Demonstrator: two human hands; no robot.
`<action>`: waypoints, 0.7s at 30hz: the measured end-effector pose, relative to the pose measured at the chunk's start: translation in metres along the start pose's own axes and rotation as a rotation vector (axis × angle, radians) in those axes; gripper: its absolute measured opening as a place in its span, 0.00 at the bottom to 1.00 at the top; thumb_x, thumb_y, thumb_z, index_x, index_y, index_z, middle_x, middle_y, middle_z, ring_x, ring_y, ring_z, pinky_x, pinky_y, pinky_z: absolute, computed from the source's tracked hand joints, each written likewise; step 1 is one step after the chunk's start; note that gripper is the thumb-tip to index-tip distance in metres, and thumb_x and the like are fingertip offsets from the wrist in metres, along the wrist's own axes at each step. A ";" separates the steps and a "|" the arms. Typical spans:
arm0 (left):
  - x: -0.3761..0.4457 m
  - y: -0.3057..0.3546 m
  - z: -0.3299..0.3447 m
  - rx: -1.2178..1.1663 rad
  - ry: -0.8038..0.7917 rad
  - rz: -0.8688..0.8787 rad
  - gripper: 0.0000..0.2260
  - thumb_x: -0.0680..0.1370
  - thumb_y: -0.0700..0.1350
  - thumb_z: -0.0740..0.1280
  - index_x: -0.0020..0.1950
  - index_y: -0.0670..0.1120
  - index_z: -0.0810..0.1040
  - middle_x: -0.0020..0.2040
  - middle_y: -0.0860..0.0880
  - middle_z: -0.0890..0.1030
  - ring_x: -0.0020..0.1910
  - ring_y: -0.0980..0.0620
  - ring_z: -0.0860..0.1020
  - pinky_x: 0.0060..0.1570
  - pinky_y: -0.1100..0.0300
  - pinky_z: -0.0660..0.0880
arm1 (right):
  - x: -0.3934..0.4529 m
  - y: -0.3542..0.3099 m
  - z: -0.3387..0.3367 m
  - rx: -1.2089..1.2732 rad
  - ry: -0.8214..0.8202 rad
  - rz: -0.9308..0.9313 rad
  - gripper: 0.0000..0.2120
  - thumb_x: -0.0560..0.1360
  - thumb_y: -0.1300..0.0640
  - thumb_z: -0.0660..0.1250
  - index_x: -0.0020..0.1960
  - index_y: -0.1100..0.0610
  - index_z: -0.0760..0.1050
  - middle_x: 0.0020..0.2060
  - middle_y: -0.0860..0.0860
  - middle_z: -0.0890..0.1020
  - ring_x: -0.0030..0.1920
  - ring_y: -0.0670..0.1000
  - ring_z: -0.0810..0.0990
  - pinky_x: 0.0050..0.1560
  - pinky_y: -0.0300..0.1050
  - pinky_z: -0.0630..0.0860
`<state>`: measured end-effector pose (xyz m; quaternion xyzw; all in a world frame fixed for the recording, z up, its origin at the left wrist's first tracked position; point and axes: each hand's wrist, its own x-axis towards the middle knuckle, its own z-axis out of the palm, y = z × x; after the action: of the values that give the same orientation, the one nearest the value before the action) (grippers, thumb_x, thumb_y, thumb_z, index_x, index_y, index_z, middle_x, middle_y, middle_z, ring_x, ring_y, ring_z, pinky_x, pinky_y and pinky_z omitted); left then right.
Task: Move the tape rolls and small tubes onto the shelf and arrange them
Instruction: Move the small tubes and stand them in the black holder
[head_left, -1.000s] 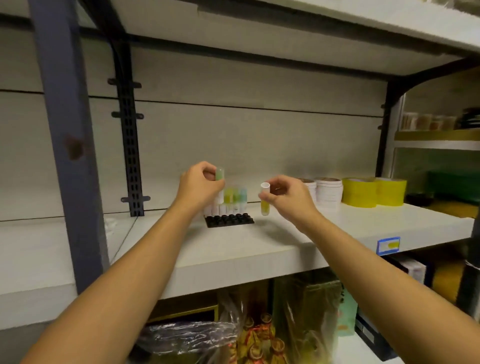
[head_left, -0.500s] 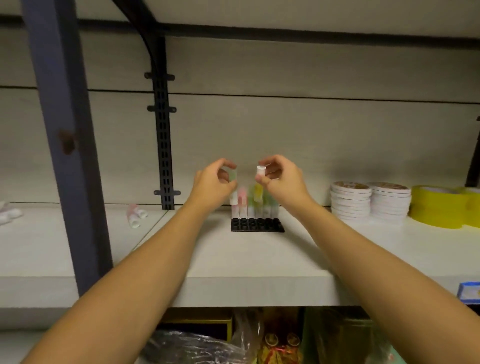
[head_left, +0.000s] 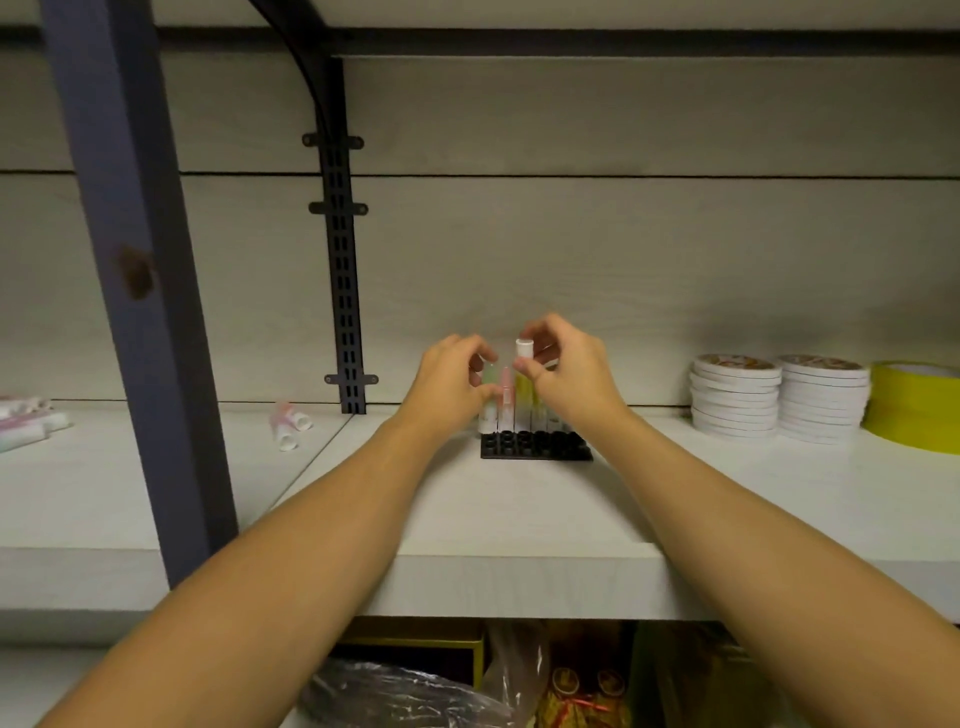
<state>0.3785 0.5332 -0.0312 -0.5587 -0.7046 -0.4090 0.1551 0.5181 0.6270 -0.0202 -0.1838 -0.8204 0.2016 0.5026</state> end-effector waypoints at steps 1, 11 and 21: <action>0.000 -0.001 0.000 -0.003 0.000 -0.006 0.16 0.70 0.45 0.80 0.54 0.47 0.80 0.48 0.49 0.78 0.43 0.51 0.79 0.43 0.68 0.70 | -0.001 -0.001 0.002 -0.008 -0.007 -0.011 0.09 0.73 0.63 0.74 0.52 0.56 0.77 0.41 0.50 0.81 0.41 0.51 0.81 0.45 0.44 0.78; -0.002 -0.004 0.001 -0.027 0.008 -0.015 0.15 0.71 0.44 0.79 0.53 0.45 0.79 0.47 0.51 0.76 0.40 0.54 0.77 0.38 0.73 0.66 | -0.004 -0.002 0.009 -0.062 -0.041 -0.067 0.09 0.73 0.62 0.74 0.51 0.58 0.77 0.41 0.51 0.82 0.42 0.51 0.81 0.46 0.48 0.79; -0.003 -0.006 0.004 -0.056 0.045 -0.003 0.15 0.70 0.44 0.80 0.53 0.44 0.80 0.46 0.51 0.77 0.39 0.53 0.77 0.37 0.75 0.67 | -0.007 0.001 0.010 -0.085 -0.046 -0.067 0.08 0.73 0.61 0.75 0.49 0.59 0.78 0.40 0.51 0.82 0.41 0.51 0.80 0.46 0.47 0.79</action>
<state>0.3752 0.5341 -0.0383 -0.5522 -0.6902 -0.4412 0.1548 0.5124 0.6228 -0.0296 -0.1729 -0.8451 0.1538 0.4819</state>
